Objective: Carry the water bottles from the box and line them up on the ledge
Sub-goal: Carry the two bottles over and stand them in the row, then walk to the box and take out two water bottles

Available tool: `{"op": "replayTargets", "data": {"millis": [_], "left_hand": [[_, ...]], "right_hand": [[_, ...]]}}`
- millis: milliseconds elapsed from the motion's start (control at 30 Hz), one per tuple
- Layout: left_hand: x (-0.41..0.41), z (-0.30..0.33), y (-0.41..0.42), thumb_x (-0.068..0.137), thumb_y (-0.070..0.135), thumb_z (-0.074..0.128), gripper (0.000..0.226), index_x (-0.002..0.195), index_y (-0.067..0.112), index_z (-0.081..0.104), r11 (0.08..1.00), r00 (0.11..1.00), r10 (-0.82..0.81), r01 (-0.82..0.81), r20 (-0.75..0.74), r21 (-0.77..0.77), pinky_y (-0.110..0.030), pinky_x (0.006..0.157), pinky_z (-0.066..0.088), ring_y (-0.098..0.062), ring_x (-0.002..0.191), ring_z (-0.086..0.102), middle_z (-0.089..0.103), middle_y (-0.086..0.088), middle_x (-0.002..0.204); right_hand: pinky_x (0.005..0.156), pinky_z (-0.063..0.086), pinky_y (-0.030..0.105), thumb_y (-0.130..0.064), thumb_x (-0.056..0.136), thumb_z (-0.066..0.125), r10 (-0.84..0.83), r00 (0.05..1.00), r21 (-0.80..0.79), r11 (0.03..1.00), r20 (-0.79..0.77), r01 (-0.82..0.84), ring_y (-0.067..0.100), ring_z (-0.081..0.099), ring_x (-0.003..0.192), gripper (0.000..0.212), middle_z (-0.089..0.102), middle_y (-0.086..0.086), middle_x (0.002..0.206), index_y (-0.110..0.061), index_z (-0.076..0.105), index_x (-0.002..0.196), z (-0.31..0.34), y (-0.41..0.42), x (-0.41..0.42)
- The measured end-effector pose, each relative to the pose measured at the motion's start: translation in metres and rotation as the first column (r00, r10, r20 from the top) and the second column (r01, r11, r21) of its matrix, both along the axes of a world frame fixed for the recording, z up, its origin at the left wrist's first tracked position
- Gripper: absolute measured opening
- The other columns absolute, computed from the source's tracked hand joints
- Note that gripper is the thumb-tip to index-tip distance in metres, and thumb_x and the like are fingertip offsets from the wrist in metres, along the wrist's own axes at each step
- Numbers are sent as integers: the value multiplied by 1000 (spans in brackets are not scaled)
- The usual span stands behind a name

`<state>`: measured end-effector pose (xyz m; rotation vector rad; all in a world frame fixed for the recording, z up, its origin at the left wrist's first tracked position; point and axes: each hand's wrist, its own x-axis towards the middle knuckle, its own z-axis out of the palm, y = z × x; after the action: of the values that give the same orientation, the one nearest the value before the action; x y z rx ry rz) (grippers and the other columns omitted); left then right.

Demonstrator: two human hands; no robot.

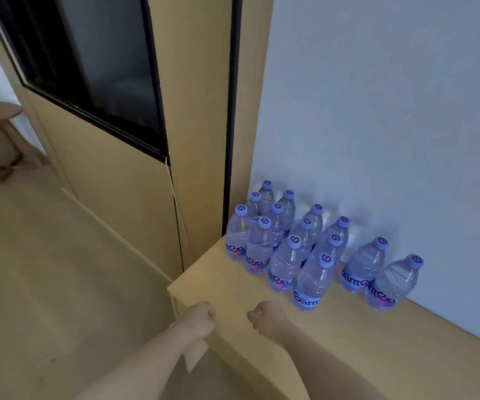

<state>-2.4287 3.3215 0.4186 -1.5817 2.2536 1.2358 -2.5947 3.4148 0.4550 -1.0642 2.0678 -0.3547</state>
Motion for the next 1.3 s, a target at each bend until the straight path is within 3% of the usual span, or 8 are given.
{"op": "replayTargets", "data": {"millis": [167, 300, 467, 567, 667, 933, 1167, 1300], "left_hand": [[119, 12, -46, 91, 16, 46, 25, 104, 16, 67, 986, 986, 160, -156, 54, -60, -27, 84, 48, -22, 103, 62, 66, -4, 105], [213, 23, -72, 93, 9, 45, 30, 113, -1, 66, 969, 963, 246, -240, 113, -65, -32, 89, 46, -29, 111, 62, 66, -19, 117], [316, 38, -97, 97, 17, 48, 35, 127, 1, 56, 861, 853, 508, -499, 116, -103, -32, 96, 44, -28, 118, 57, 59, -16, 129], [369, 43, -117, 97, 17, 50, 37, 131, 6, 53, 769, 760, 639, -629, 121, -110, -29, 97, 43, -28, 124, 53, 56, -13, 134], [421, 44, -147, 96, 18, 46, 35, 128, 8, 56, 725, 705, 689, -673, 169, -146, -27, 93, 45, -26, 121, 55, 59, -13, 131], [532, 51, -273, 96, 20, 43, 35, 127, 11, 55, 625, 593, 775, -769, 219, -129, -32, 98, 46, -27, 118, 56, 58, -11, 129], [617, 71, -381, 96, 19, 43, 34, 127, 11, 56, 588, 548, 804, -789, 228, -178, -33, 98, 46, -28, 119, 56, 58, -10, 129], [664, 62, -434, 96, 20, 40, 35, 126, 13, 56, 613, 560, 781, -773, 277, -165, -32, 94, 47, -27, 115, 57, 60, -8, 127]], "right_hand": [[77, 39, 26, -27, 102, 43, 202, 978, -49, 978, -60, -205, 25, 57, 100, 24, 62, 15, 111, -8, 58, 102, 12, -71, 97], [68, 37, 28, -28, 100, 44, 344, 939, -51, 938, -12, -344, 18, 49, 79, 22, 52, 5, 85, -11, 57, 93, 19, -125, 181], [65, 37, 31, -35, 100, 45, 563, 826, -9, 826, -12, -563, 18, 47, 68, 27, 49, 3, 74, -12, 53, 87, 20, -188, 275], [91, 45, 37, -34, 100, 47, 648, 761, 10, 761, -25, -648, 25, 59, 101, 28, 62, 8, 105, -12, 60, 110, 13, -230, 327], [84, 40, 28, -28, 101, 48, 728, 683, 21, 685, -62, -728, 27, 55, 119, 30, 60, 11, 127, -8, 58, 121, 7, -281, 381], [91, 43, 33, -29, 100, 50, 844, 532, 10, 534, -63, -845, 30, 56, 115, 29, 60, 19, 122, -4, 56, 115, 11, -457, 518], [76, 34, 31, -27, 99, 49, 898, 428, -26, 427, -104, -904, 23, 48, 86, 25, 48, 1, 78, -18, 44, 76, 39, -583, 616], [78, 34, 29, -30, 100, 46, 920, 367, 32, 375, -139, -926, 20, 46, 91, 18, 45, -1, 82, -15, 45, 92, 30, -642, 657]]}}
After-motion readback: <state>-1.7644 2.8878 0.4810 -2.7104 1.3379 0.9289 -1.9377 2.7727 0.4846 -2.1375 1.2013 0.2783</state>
